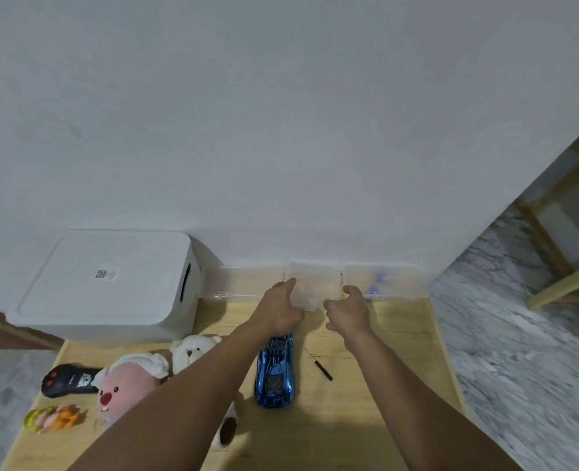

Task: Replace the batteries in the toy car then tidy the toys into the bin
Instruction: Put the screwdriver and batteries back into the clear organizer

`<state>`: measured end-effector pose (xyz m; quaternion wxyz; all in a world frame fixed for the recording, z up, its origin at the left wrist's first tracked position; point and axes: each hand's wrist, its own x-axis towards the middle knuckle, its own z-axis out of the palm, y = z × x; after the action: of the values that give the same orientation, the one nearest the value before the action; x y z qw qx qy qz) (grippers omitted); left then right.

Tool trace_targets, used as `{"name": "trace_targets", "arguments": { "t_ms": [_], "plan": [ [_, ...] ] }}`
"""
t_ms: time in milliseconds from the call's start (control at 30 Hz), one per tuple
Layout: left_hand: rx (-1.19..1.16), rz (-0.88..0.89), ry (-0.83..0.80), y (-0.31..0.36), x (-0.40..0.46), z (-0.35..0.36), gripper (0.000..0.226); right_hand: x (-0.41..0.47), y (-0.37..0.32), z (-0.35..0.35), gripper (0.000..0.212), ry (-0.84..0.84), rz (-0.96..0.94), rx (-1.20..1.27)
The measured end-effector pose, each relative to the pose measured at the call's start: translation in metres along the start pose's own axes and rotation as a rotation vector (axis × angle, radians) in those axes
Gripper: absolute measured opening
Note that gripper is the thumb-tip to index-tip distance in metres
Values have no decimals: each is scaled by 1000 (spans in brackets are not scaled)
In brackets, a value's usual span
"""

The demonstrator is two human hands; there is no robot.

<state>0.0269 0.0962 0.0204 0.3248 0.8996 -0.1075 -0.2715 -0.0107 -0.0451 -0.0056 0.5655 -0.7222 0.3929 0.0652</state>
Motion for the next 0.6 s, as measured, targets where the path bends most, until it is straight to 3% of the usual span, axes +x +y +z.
{"name": "trace_targets", "arguments": {
  "t_ms": [467,600],
  "plan": [
    [-104,-26,181,-1,18,19,62,16,-2,-4,49,115,-191,-197],
    [-71,-12,175,-2,18,19,60,13,3,-3,45,110,-307,-405]
  ]
}}
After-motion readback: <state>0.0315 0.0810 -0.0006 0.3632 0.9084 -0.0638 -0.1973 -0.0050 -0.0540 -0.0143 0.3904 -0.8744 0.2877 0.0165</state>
